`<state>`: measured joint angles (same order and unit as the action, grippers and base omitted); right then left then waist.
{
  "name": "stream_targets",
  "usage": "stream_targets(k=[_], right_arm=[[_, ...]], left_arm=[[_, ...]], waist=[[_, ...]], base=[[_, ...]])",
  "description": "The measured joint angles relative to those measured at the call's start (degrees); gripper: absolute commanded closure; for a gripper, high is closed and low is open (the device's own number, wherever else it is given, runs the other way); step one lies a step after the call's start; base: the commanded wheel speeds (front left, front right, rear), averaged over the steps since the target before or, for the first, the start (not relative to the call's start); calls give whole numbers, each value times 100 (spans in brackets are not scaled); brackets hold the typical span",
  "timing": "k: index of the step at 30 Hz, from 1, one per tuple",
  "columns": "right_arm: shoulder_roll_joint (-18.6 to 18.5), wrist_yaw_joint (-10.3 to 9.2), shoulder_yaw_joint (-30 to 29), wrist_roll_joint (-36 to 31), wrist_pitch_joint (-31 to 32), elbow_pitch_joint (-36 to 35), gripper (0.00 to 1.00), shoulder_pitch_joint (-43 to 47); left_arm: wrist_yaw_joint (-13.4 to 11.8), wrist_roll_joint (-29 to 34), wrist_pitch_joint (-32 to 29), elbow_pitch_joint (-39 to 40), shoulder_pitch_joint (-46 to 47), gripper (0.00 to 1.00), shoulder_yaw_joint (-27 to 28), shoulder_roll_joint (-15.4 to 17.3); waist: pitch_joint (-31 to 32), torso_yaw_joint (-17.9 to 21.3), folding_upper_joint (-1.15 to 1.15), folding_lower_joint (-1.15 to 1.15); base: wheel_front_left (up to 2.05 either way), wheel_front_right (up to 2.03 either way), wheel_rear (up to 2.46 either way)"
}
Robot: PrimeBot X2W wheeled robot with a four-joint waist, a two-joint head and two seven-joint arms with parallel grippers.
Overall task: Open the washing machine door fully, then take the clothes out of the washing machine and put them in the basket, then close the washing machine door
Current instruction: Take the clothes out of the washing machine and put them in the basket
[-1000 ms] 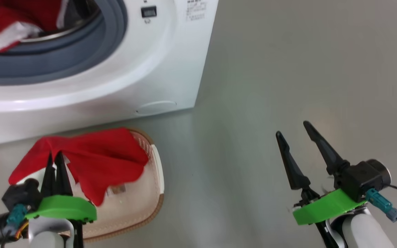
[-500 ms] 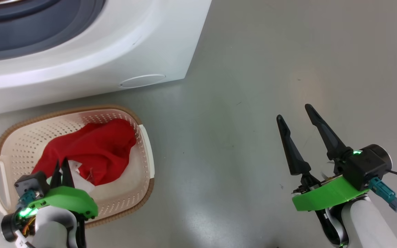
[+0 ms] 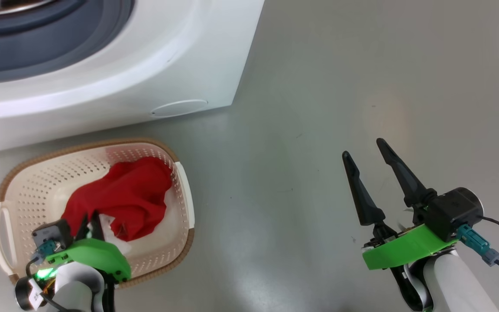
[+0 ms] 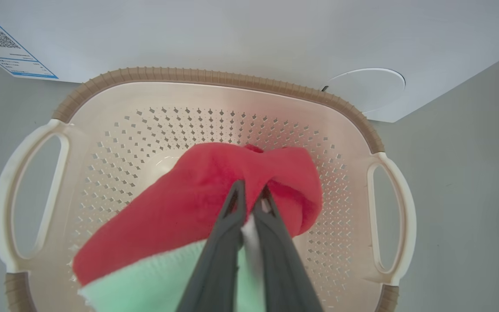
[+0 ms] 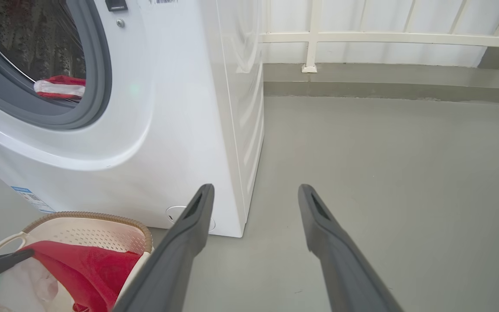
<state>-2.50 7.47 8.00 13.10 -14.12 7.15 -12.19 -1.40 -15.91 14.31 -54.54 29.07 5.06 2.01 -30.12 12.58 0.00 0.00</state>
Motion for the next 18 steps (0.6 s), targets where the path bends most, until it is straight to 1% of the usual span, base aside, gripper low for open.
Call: stream_targets(k=[9,14,18], right_arm=[[-1,0,35,4,-2,186,0,3],[-1,0,36,1,-8,283,0,31],[-2,0,27,-38,-8,332,0,152]], left_arm=[[94,19,-1,-47,23,0,27,-3],[101,20,-1,358,-20,0,-92,-4],[101,20,-1,933,-292,0,-280,-8]], waist=[[351,-46,0,0],[624,-129,0,0],[882,-209,0,0]], base=[[0,0,0],[0,0,0],[0,0,0]])
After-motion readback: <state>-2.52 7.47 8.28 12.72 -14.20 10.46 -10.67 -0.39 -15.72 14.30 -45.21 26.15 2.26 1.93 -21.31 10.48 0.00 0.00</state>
